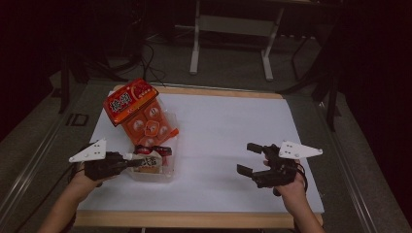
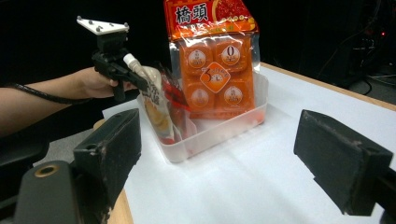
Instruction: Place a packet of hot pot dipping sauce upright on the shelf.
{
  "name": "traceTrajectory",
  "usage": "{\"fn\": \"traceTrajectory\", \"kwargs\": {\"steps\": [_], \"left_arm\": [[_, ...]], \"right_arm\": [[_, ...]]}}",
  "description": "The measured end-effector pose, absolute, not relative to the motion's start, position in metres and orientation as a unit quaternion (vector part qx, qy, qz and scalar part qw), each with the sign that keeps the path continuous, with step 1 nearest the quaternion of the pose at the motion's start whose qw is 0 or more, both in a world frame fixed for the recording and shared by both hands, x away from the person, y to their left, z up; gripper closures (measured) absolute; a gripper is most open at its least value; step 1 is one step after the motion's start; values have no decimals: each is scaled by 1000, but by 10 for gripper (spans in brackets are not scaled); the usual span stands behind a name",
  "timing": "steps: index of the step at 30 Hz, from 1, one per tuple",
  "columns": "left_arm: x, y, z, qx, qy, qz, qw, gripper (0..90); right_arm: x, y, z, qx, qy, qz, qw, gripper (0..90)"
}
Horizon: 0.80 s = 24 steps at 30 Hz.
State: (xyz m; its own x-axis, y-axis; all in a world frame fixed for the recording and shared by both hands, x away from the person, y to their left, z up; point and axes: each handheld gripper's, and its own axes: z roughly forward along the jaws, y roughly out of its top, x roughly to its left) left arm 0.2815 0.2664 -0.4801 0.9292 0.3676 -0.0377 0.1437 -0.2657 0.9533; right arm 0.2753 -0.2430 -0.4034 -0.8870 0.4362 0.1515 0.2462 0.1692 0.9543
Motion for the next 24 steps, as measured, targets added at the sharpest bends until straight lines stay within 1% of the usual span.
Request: {"fn": "traceTrajectory", "kwargs": {"steps": [2,7,10,12,13,14,15,16,17,19,21,22,24], "left_arm": [[281,268,-483,785,161,90,591,878],[281,271,-484,784,167,96,590,868],[279,271,-483,781,171,96,592,830],[278,273,-481,775,180,95,599,748],[278,273,-479,774,181,96,600,724],[276,274,-478,772,180,102,601,672],[275,274,-476,769,184,106,604,601],[274,275,-473,767,181,109,606,594],[272,275,-471,765,181,113,607,564],[270,275,-465,762,188,132,605,408],[268,276,-460,756,195,147,607,320],[267,275,-458,754,195,149,609,256],[265,274,-453,752,203,148,609,176]], "right_arm": [[275,-243,-403,224,761,604,78,147],[275,-244,-403,226,761,604,75,147],[275,-244,-403,225,762,603,73,147],[275,-244,-403,226,762,603,73,147],[275,-244,-403,225,762,603,73,147],[275,-243,-403,225,762,603,72,147],[275,-243,-403,225,762,603,71,147],[275,-243,-403,225,763,602,71,147],[275,-243,-403,225,763,602,70,147],[275,-243,-403,225,764,601,68,147],[275,-242,-403,225,765,600,67,147],[275,-242,-403,224,765,600,66,147],[275,-242,-404,224,766,599,65,147]]}}
